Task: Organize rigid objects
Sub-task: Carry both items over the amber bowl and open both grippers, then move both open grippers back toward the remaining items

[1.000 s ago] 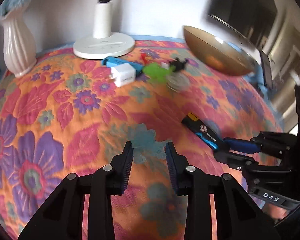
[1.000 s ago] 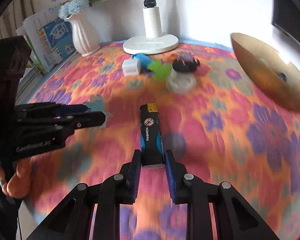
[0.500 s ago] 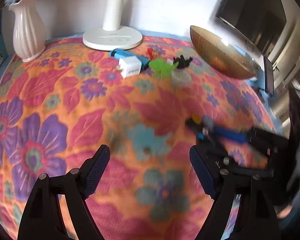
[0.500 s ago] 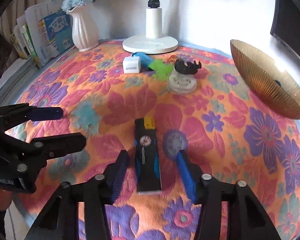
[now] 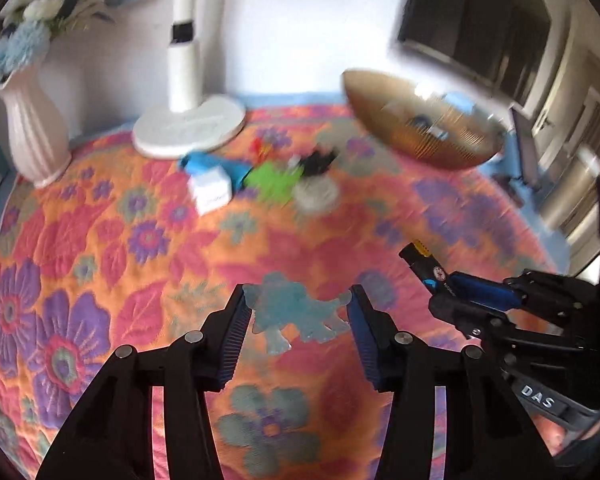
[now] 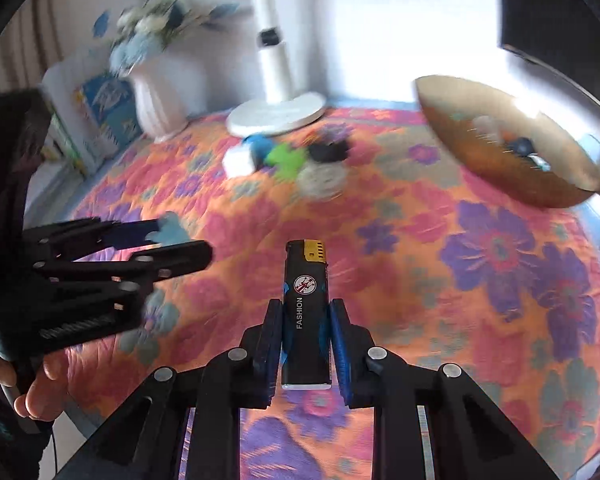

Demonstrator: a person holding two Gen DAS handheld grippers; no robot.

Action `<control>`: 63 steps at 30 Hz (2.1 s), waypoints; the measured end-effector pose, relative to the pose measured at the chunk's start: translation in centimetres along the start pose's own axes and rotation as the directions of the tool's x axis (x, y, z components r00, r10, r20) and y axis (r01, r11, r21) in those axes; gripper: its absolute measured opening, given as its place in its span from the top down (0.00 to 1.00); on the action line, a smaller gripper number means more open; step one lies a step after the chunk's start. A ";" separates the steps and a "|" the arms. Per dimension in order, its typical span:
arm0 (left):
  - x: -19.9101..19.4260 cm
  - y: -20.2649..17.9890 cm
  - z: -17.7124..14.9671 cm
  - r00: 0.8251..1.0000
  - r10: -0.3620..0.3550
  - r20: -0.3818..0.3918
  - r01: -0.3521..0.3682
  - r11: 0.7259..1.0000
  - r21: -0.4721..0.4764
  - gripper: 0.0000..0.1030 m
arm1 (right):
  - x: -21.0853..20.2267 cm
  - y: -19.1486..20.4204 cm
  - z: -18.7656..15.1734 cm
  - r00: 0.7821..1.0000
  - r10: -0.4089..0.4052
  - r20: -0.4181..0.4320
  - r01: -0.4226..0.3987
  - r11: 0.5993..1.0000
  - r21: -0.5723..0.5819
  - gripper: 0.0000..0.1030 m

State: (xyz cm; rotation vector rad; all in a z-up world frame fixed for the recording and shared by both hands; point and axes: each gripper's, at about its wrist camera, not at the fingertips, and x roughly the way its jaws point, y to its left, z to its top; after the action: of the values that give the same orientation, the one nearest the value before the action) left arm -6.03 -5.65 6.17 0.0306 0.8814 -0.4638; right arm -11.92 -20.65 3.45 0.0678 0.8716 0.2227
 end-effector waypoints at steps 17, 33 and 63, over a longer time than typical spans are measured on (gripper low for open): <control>-5.4 -13.1 15.0 0.957 -0.182 0.227 0.142 0.973 0.184 0.55 | -14.9 -14.1 10.2 0.920 -0.264 0.291 0.196 0.950 0.244 0.78; 11.2 -14.0 18.3 0.995 -0.095 0.023 0.094 0.993 0.068 0.55 | -3.4 -22.6 12.3 0.943 -0.320 0.094 0.266 0.890 0.370 0.78; -11.7 -0.8 10.0 0.956 0.054 0.288 -0.025 0.995 -0.101 0.27 | -11.0 -5.2 12.1 0.964 -0.129 0.233 0.091 0.982 0.167 0.29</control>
State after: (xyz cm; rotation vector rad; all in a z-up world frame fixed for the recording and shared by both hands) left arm -5.39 -4.10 21.53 -0.1062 0.6119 -0.3762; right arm -8.69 -27.77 18.72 0.1880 0.6446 0.0399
